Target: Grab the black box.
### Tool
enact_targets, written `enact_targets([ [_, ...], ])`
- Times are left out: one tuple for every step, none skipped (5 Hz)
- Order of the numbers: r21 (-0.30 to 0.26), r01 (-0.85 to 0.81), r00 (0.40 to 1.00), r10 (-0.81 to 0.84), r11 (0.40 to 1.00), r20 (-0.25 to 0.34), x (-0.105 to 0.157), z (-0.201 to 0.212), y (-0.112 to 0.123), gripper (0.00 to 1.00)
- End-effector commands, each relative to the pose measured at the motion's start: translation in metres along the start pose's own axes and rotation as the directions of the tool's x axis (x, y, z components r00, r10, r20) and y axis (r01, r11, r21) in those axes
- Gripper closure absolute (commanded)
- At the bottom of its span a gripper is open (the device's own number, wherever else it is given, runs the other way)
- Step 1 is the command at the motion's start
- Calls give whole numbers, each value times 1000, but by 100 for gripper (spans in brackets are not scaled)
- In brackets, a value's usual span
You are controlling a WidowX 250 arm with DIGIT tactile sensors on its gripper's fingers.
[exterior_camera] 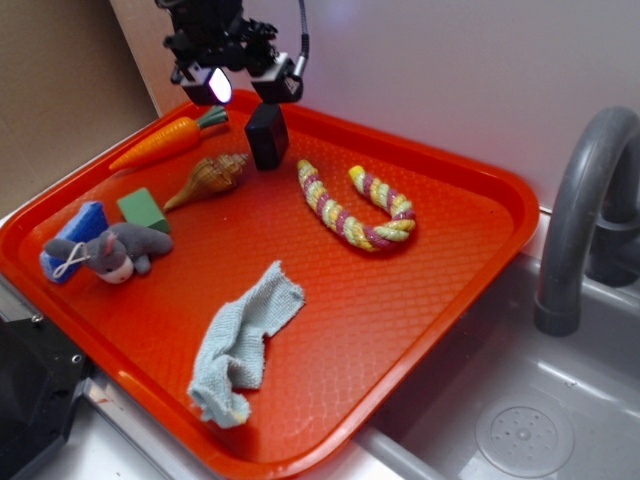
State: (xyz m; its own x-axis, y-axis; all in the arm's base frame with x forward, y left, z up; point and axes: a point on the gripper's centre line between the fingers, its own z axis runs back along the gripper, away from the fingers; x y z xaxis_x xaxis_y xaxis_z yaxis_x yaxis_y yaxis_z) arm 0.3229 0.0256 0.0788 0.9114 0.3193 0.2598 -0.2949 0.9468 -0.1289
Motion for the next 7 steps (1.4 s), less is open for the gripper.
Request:
enact_targets([
  [-47, -35, 994, 30, 998, -104, 8, -36, 2, 0],
  [-63, -28, 995, 22, 998, -101, 5, -31, 3, 100],
  [-83, 43, 995, -51, 996, -87, 3, -2, 4, 100],
  [-104, 200, 979, -202, 974, -11, -5, 51, 1, 100],
  [-81, 297, 955, -297, 951, 18, -15, 104, -9, 100],
  [-91, 322, 944, -327, 942, -46, -22, 158, -20, 100],
  [-81, 358, 929, -363, 930, -69, -29, 201, -33, 100],
])
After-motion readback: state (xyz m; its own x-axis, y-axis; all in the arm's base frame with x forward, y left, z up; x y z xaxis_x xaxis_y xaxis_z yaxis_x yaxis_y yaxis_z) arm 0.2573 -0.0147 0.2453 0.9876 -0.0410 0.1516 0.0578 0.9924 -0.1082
